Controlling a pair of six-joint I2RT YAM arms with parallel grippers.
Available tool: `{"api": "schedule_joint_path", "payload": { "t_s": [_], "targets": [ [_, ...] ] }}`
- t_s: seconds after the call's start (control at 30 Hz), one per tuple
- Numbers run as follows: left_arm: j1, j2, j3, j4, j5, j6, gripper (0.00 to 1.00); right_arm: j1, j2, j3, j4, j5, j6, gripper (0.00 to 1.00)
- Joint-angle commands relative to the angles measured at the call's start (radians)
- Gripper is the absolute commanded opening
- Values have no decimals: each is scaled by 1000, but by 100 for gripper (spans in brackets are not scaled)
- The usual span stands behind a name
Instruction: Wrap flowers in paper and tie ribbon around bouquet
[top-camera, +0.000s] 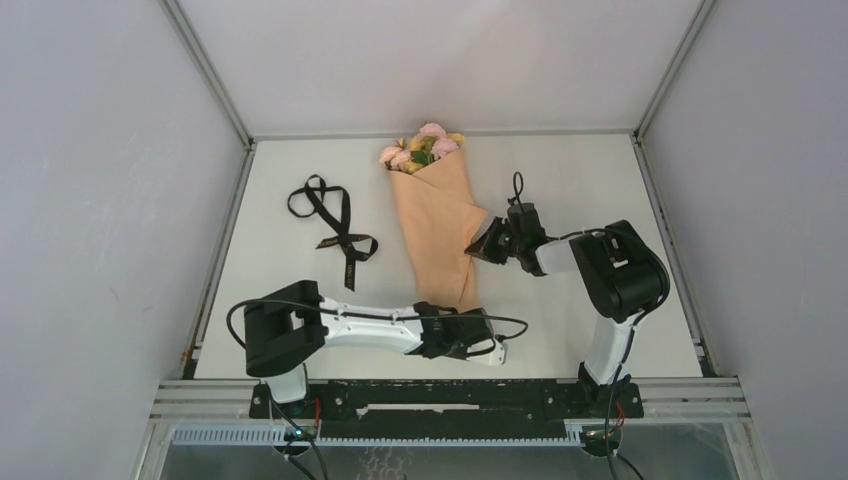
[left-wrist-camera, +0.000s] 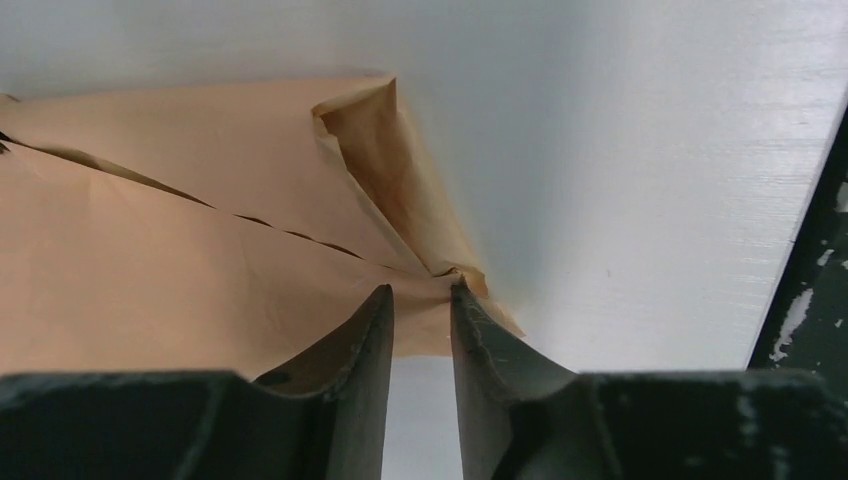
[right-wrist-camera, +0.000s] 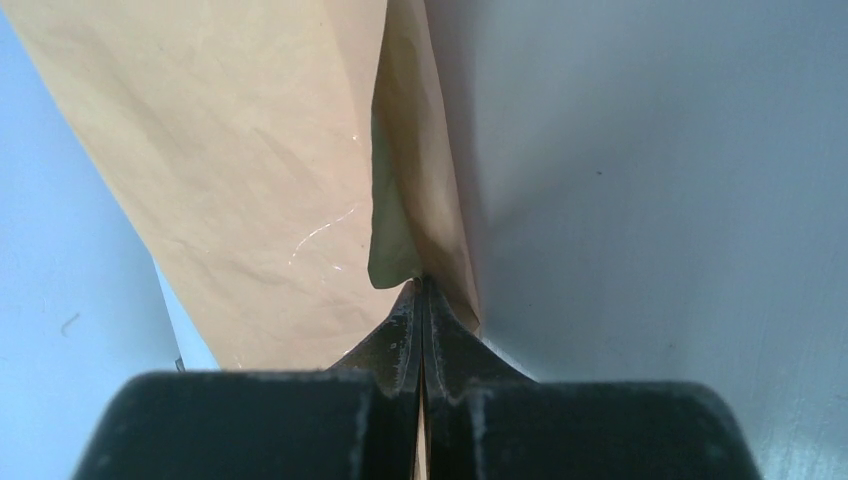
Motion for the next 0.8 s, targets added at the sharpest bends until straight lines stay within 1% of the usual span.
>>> {"api": "schedule_joint_path", "payload": {
  "t_s": [0.0,0.07,0.13,0.2,0.27,0.33,0.4,0.47,0.5,0.53,0.6,0.67,0.73,0.77],
  "targets": [
    [-51,14,-9,-76,36,20,37,3,-20,-23,-39,50,-1,0],
    [-57,2,21,-110,36,25,42,7,-22,-25,-35,49,1,0],
    [-56,-20,70,-173,48,28,42,9,-25,-26,-38,51,2,0],
    [-47,-49,142,-282,97,32,41,13,-29,-27,-44,55,-3,0],
    [-13,-81,223,-403,202,56,41,16,-36,-35,-40,58,0,0],
    [57,-108,292,-489,347,93,41,15,-44,-46,-34,59,3,0],
    [147,-120,335,-503,451,111,42,13,-53,-53,-30,59,6,0],
    [237,-111,346,-419,446,72,42,14,-62,-55,-33,59,5,0],
    [265,-100,333,-317,388,25,42,14,-65,-55,-34,59,5,0],
    [278,-80,306,-165,313,-20,42,14,-68,-55,-35,61,5,0],
    [274,-21,262,-10,164,1,44,14,-71,-55,-34,60,9,0],
    [257,46,240,82,66,35,48,18,-76,-55,-37,58,12,0],
    [243,96,228,125,35,63,51,19,-86,-59,-42,59,11,0],
    [234,110,213,142,35,81,53,19,-91,-61,-46,59,11,2]
  ]
}}
